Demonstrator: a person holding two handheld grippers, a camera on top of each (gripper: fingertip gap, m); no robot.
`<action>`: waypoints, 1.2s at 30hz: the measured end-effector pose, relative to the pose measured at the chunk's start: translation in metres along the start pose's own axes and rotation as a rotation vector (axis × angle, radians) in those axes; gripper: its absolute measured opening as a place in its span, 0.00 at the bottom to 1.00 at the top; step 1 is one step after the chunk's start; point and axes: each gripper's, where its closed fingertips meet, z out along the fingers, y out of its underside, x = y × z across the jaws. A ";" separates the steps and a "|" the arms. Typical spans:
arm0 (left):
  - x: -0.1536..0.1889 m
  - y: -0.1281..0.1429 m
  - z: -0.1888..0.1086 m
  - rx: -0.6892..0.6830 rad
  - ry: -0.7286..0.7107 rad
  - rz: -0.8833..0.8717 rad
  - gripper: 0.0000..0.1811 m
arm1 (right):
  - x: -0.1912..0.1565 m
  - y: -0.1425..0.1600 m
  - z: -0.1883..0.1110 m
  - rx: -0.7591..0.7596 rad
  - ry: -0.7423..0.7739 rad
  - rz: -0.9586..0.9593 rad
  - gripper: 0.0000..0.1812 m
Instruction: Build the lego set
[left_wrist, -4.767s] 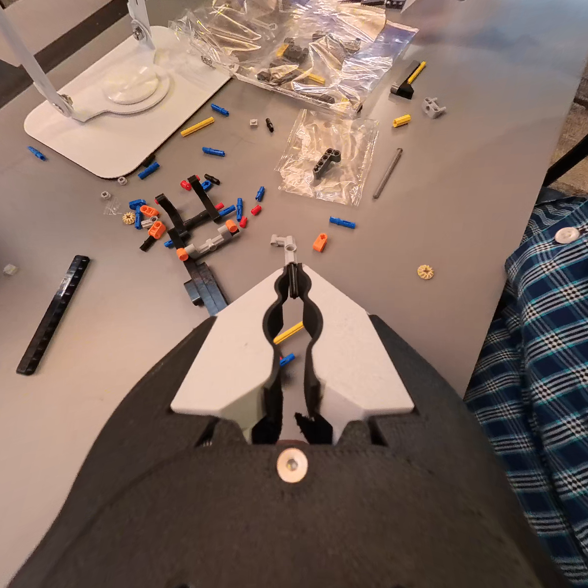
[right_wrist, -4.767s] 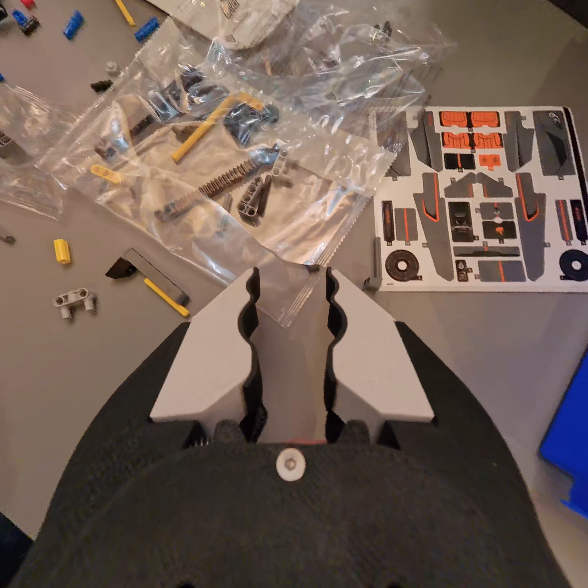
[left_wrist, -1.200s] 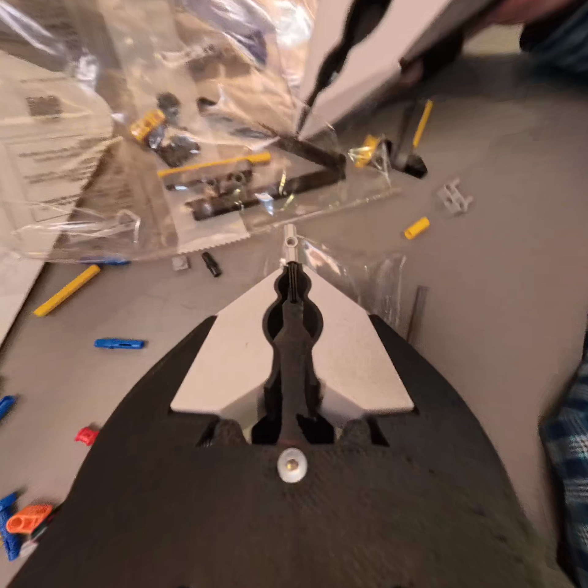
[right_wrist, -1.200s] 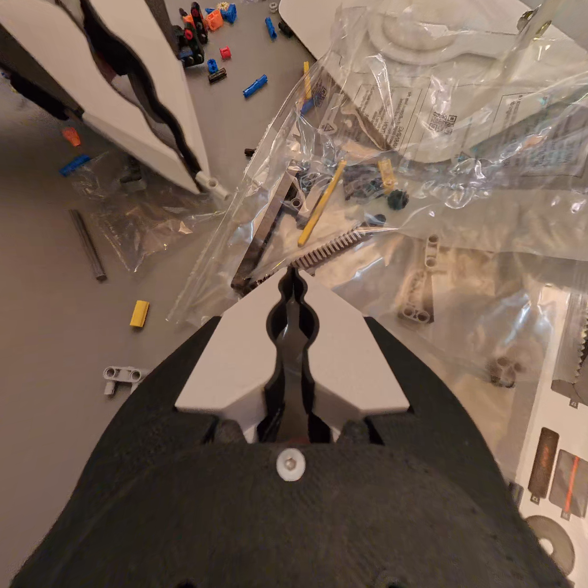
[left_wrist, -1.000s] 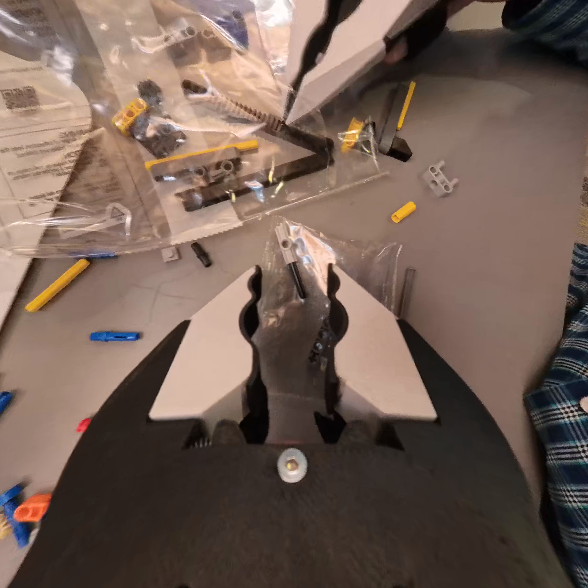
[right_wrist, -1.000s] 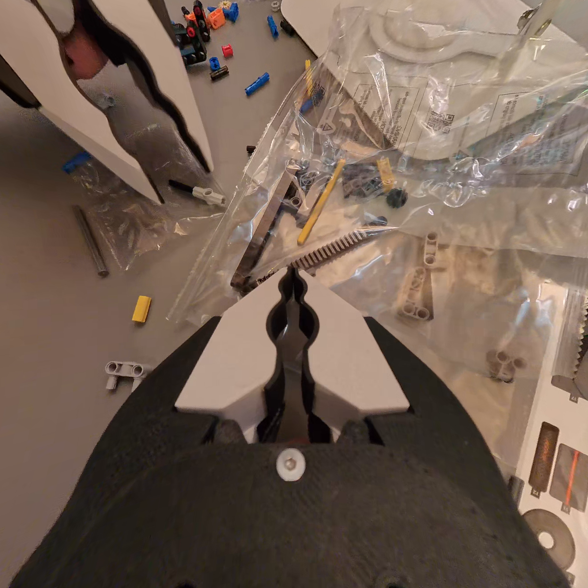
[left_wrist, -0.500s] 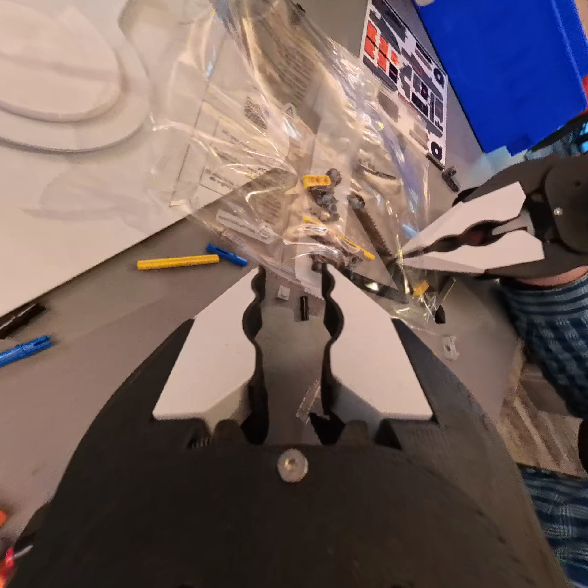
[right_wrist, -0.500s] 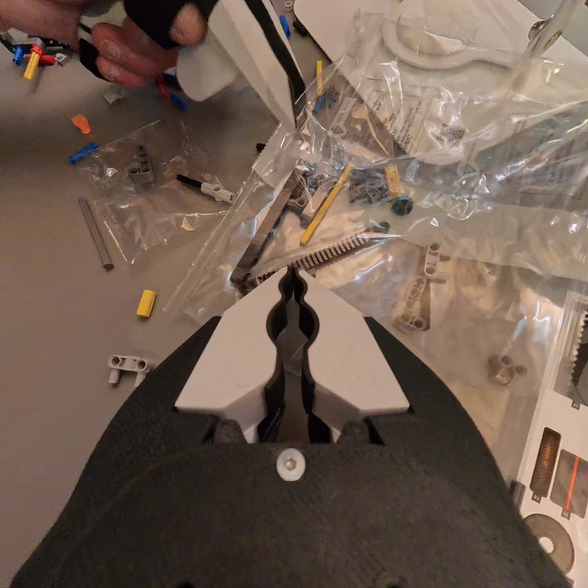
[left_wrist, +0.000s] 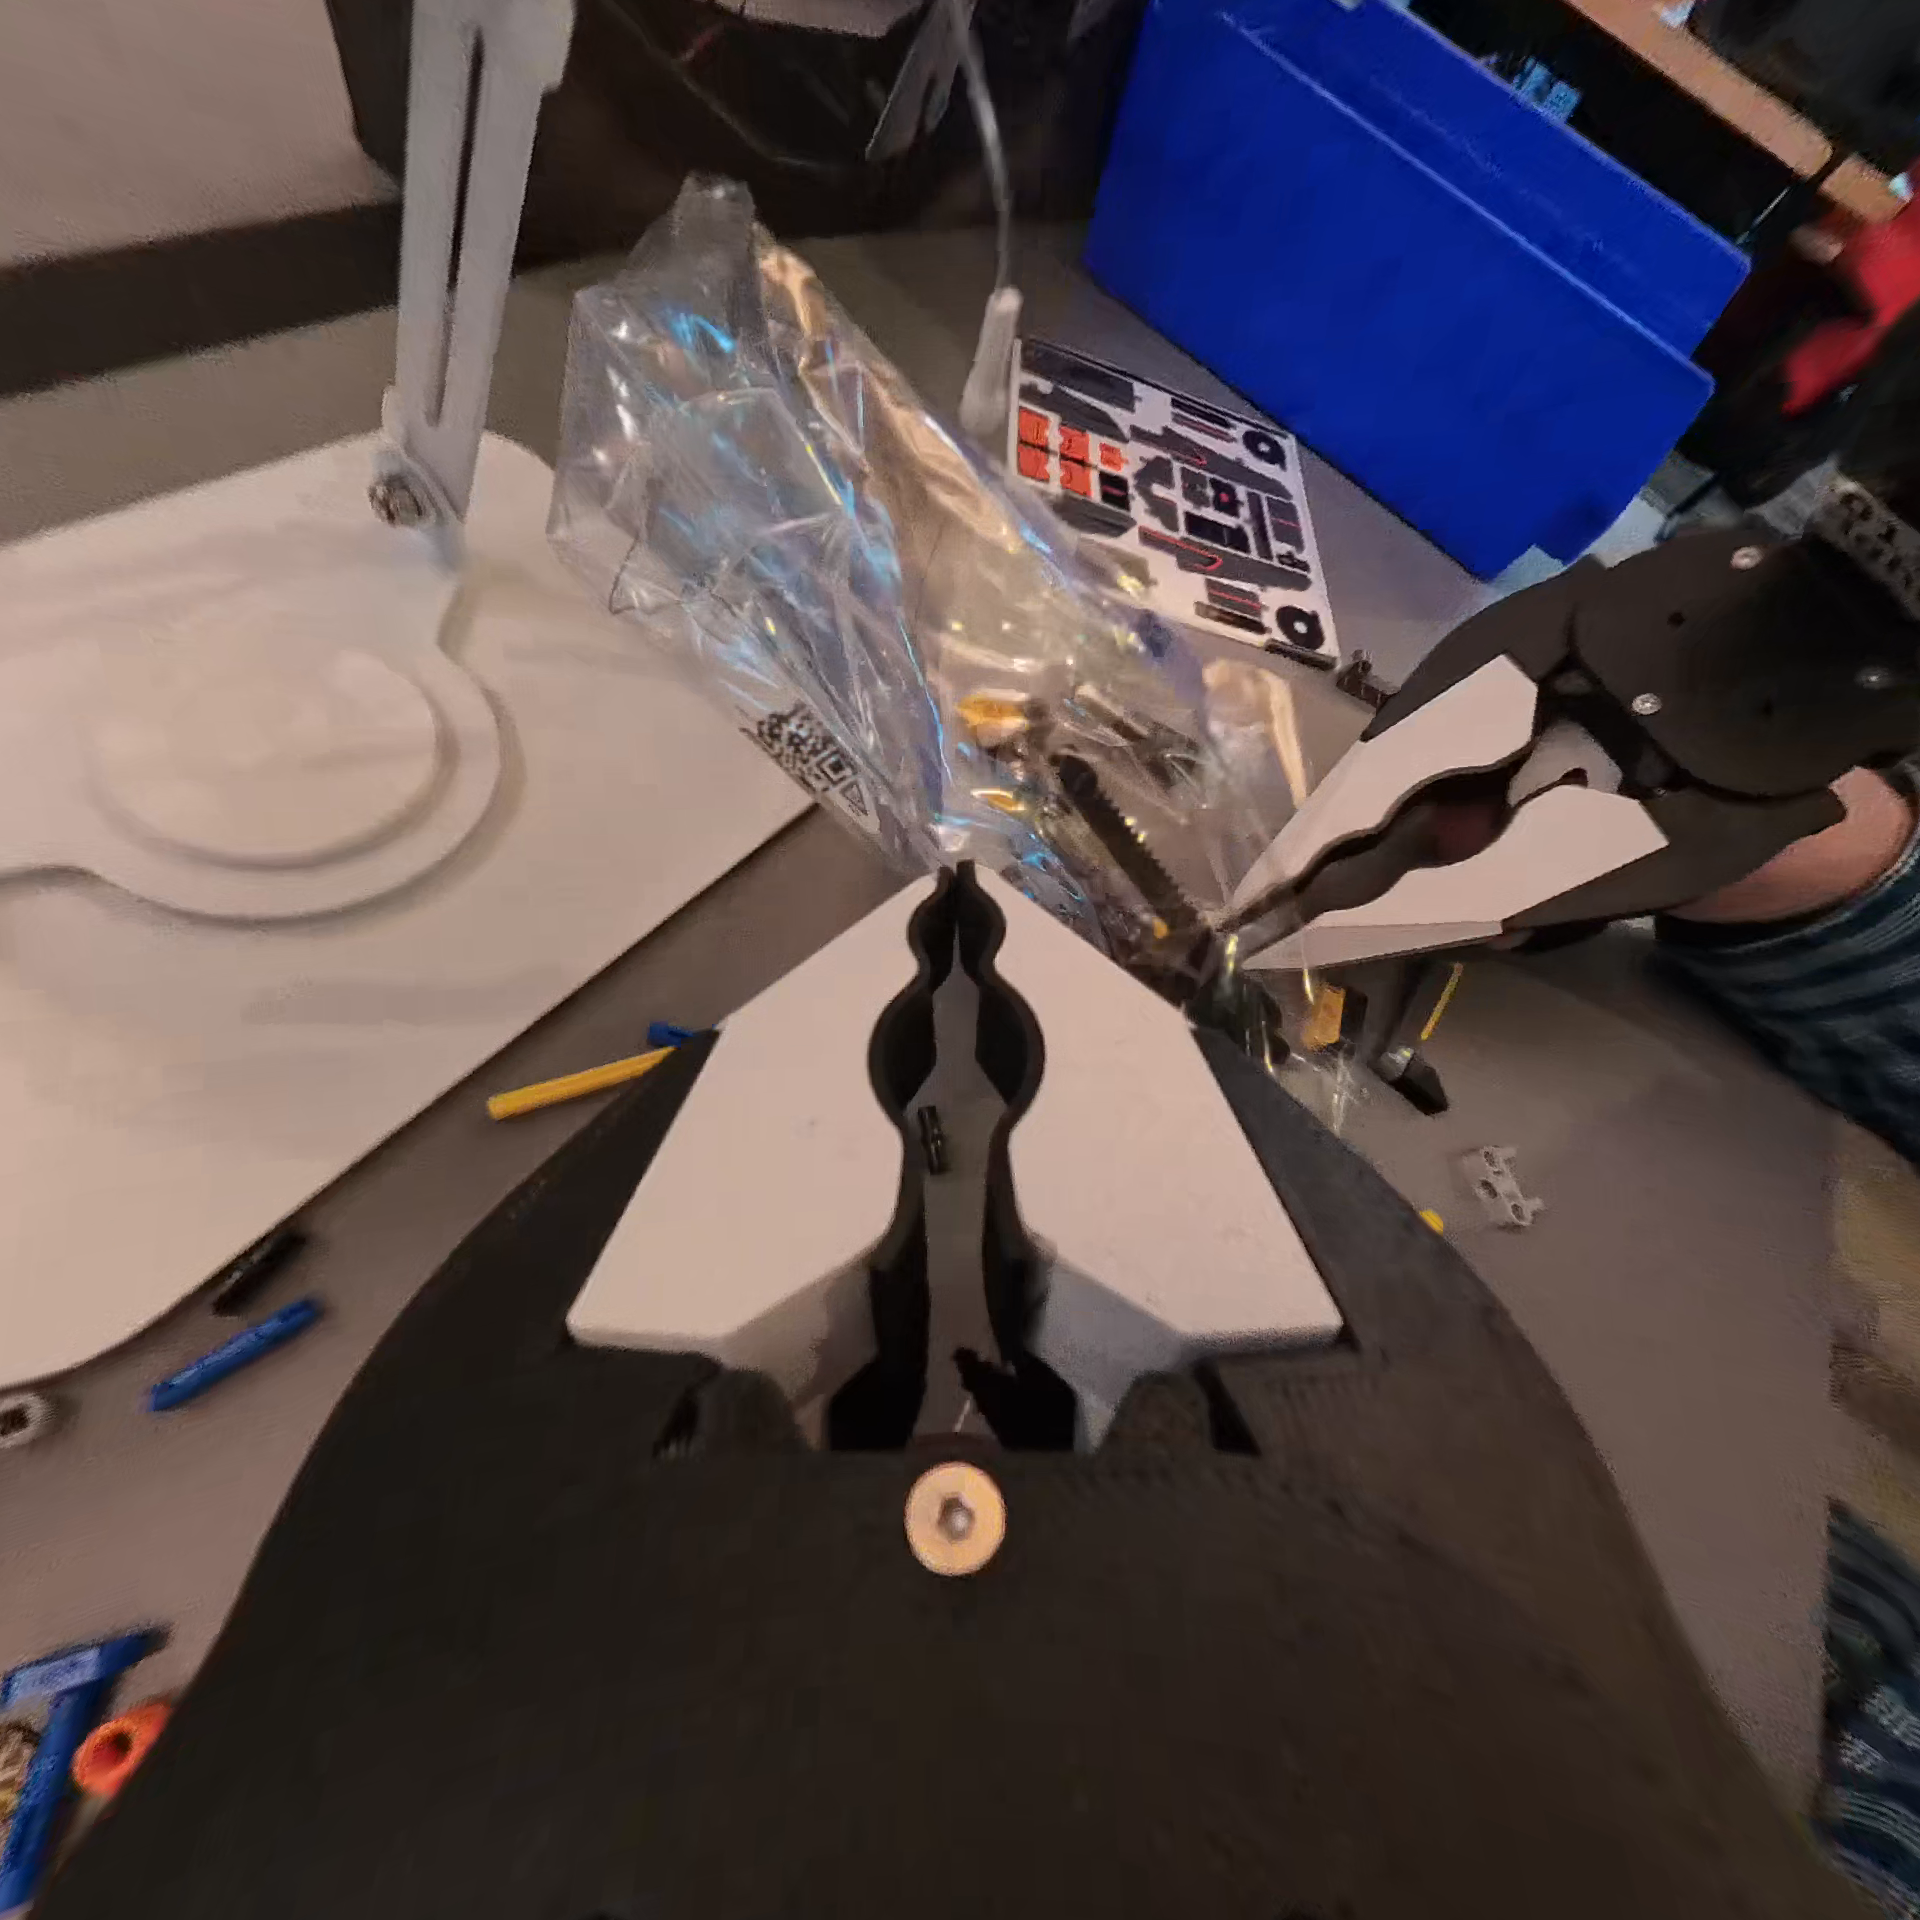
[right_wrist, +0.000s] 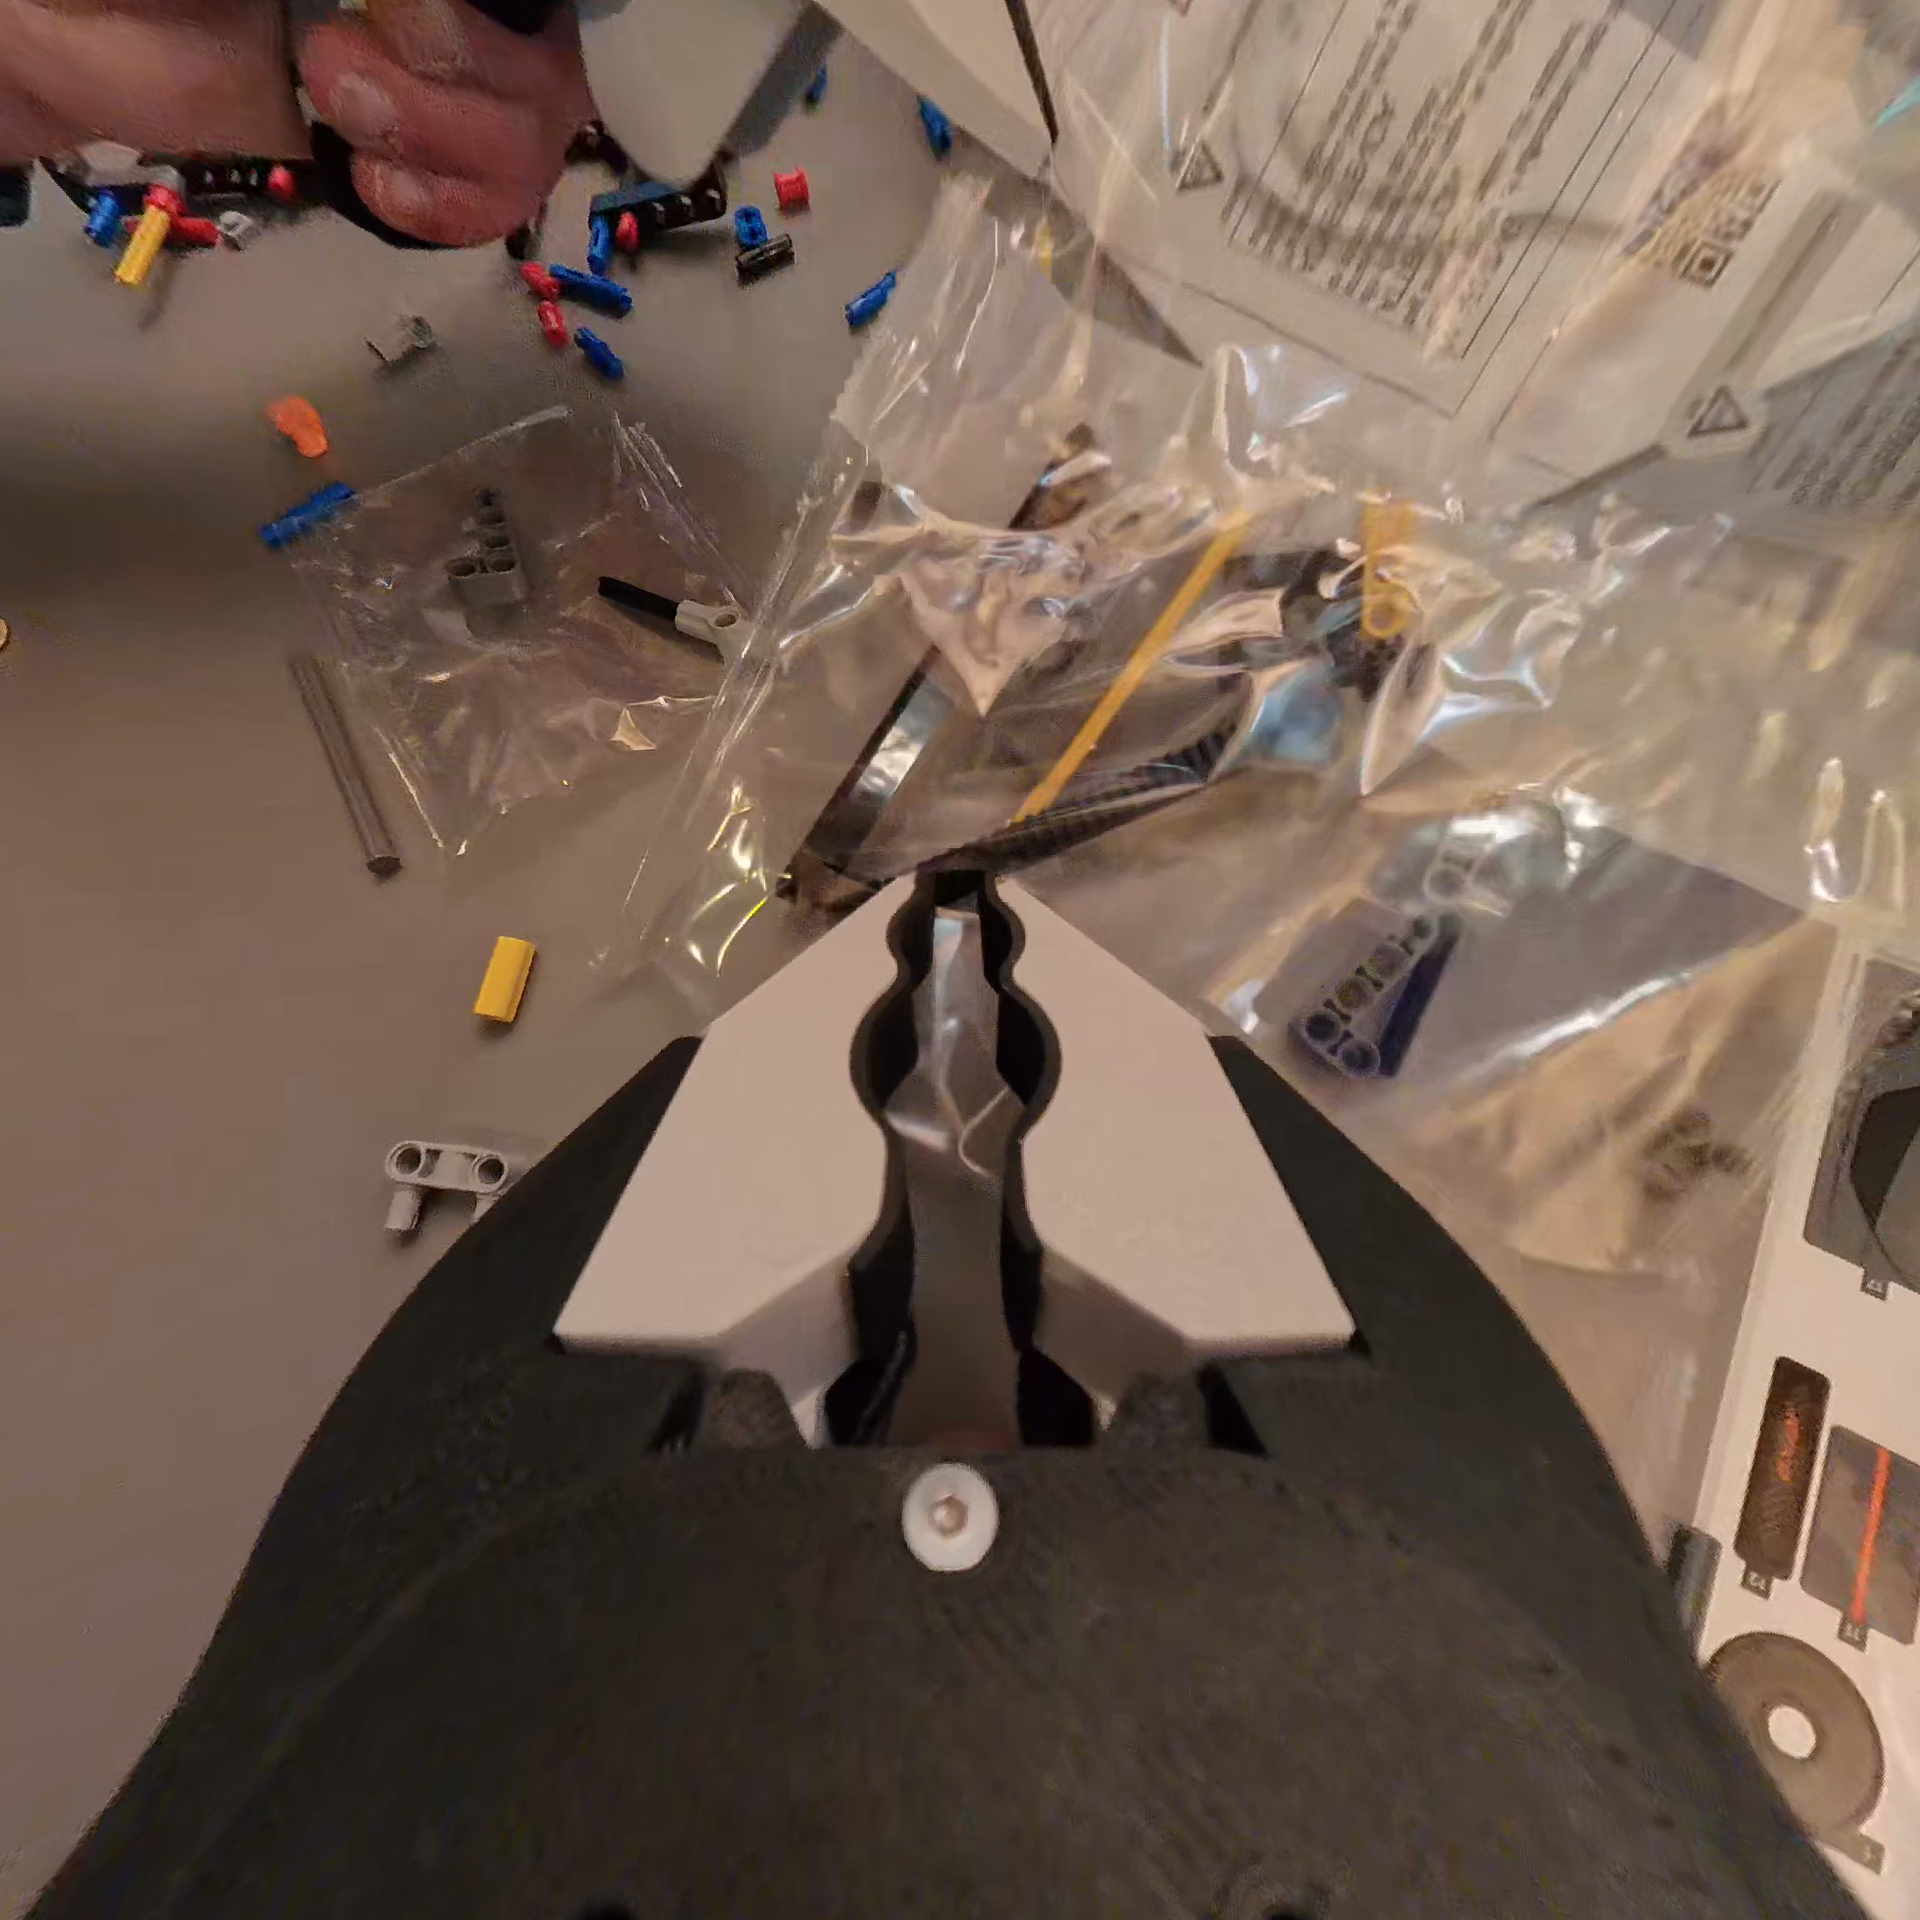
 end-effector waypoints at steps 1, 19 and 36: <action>0.004 -0.004 -0.002 0.013 0.003 0.029 0.00 | 0.000 0.000 0.000 0.000 0.000 0.001 0.04; 0.026 -0.040 -0.026 0.093 -0.063 0.258 0.00 | 0.007 0.002 -0.001 -0.011 0.030 0.018 0.11; 0.019 -0.042 -0.035 0.112 -0.110 0.324 0.00 | 0.008 0.009 0.000 -0.047 0.055 -0.003 0.13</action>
